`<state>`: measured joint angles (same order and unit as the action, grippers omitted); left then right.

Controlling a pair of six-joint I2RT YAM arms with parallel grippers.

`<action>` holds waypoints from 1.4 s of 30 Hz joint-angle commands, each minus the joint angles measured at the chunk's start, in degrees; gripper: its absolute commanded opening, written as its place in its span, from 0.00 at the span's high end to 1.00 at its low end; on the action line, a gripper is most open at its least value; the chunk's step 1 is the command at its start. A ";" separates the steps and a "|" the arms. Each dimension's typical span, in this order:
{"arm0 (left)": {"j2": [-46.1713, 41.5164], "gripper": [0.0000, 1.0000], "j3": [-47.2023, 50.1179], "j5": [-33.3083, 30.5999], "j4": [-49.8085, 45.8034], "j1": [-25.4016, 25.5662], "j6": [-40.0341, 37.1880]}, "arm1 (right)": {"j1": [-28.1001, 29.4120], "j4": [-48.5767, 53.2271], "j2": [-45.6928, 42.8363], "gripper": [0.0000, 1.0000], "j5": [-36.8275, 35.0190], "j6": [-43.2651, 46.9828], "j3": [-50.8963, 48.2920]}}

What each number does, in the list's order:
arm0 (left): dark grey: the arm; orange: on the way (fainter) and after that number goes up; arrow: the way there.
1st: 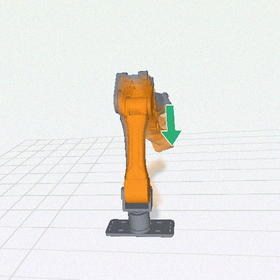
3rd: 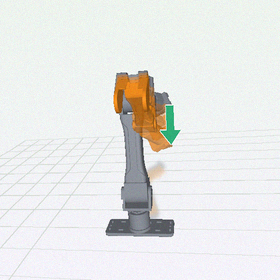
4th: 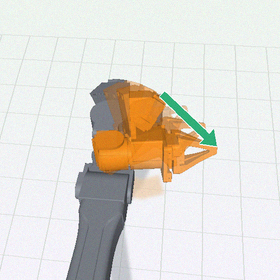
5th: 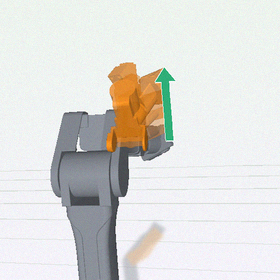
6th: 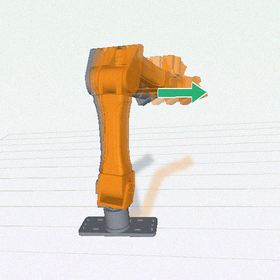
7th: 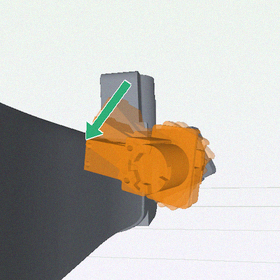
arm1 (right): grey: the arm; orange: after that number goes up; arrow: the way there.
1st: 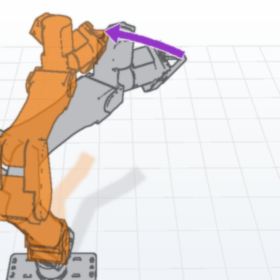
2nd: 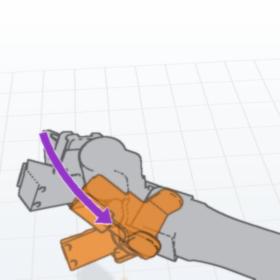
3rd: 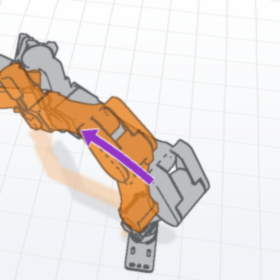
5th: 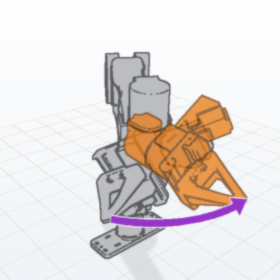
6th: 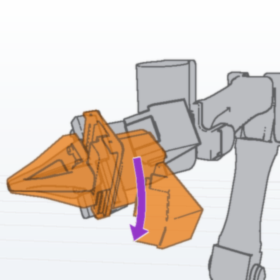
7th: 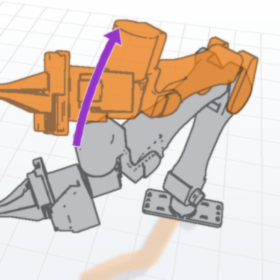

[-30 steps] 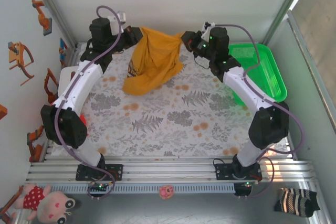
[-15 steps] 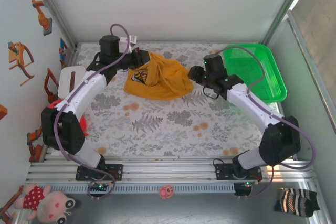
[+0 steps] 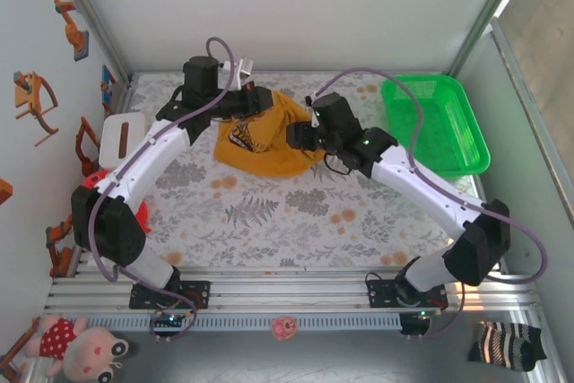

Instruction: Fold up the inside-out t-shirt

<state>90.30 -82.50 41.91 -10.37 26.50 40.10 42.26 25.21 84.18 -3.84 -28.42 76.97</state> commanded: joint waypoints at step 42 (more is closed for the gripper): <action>-4.24 0.28 13.98 -35.71 -10.85 7.23 4.20 | -9.57 -13.28 3.02 1.00 22.47 -5.90 -4.97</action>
<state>82.74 -65.87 14.04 -14.11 32.71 43.81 32.97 14.46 87.33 17.89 -32.99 72.71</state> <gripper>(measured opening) 0.722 0.049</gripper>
